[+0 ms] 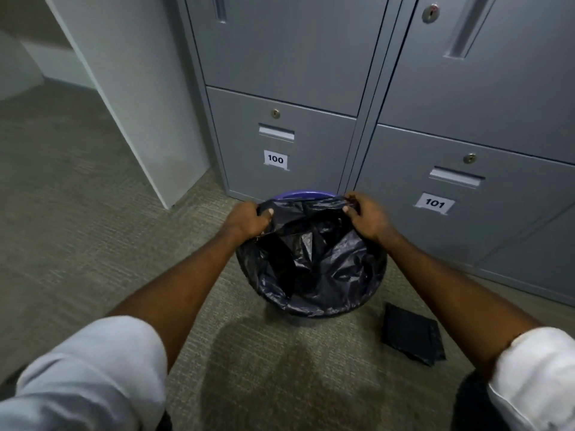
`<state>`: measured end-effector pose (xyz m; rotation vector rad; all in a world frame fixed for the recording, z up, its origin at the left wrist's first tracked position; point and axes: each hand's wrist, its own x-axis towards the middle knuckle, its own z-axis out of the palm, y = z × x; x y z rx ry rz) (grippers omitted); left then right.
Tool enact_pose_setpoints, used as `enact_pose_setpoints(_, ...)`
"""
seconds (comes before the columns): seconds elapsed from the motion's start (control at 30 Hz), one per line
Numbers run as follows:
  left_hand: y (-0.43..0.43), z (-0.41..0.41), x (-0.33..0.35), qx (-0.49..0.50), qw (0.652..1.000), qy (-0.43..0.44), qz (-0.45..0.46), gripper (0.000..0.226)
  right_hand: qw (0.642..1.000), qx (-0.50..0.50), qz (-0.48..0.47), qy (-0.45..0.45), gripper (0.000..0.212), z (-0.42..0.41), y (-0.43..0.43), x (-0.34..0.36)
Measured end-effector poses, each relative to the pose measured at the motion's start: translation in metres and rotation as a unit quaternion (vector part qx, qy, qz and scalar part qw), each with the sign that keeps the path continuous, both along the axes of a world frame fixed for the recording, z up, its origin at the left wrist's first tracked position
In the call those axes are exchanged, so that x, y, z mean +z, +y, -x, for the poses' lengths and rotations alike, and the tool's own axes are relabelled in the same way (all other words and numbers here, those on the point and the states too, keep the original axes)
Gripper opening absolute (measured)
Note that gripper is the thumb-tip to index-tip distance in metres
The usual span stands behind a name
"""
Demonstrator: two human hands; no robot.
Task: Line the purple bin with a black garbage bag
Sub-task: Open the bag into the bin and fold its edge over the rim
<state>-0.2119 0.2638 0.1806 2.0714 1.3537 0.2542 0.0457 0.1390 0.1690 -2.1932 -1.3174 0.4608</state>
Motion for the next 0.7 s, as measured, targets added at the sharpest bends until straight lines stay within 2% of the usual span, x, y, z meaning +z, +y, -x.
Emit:
enact_pose_setpoints(0.07, 0.0, -0.002, -0.007, 0.025, 0.999, -0.038, -0.007, 0.048, 0.998, -0.049, -0.03, 0.006, 0.028, -0.002, -0.006, -0.002)
enact_pose_setpoints(0.13, -0.003, -0.002, -0.013, 0.024, 0.997, -0.07, -0.015, 0.04, 0.997, -0.068, -0.041, 0.003, 0.028, -0.004, -0.01, -0.004)
enact_pose_setpoints(0.2, -0.009, -0.001, -0.018, 0.007, 0.995, -0.092, -0.025, 0.03, 0.998, -0.059, -0.036, -0.001, 0.033, -0.01, -0.012, -0.004)
enact_pose_setpoints(0.4, -0.022, 0.001, -0.033, 0.027, 0.986, -0.145, -0.079, 0.025, 1.0, 0.025, 0.009, -0.004, 0.035, -0.03, -0.003, 0.011)
enact_pose_setpoints(0.5, -0.025, 0.007, -0.036, 0.038, 0.984, -0.134, -0.108, 0.036, 0.997, 0.077, 0.02, -0.021, 0.037, -0.032, -0.002, 0.02)
enact_pose_setpoints(0.57, -0.027, 0.01, -0.034, 0.058, 0.987, -0.119, -0.089, 0.048, 0.995, 0.1, 0.006, -0.02, 0.037, -0.031, -0.002, 0.023)
enact_pose_setpoints(0.7, -0.031, 0.014, -0.025, 0.103, 0.987, -0.089, -0.087, 0.068, 0.991, 0.135, 0.001, 0.016, 0.038, -0.03, -0.006, 0.023)
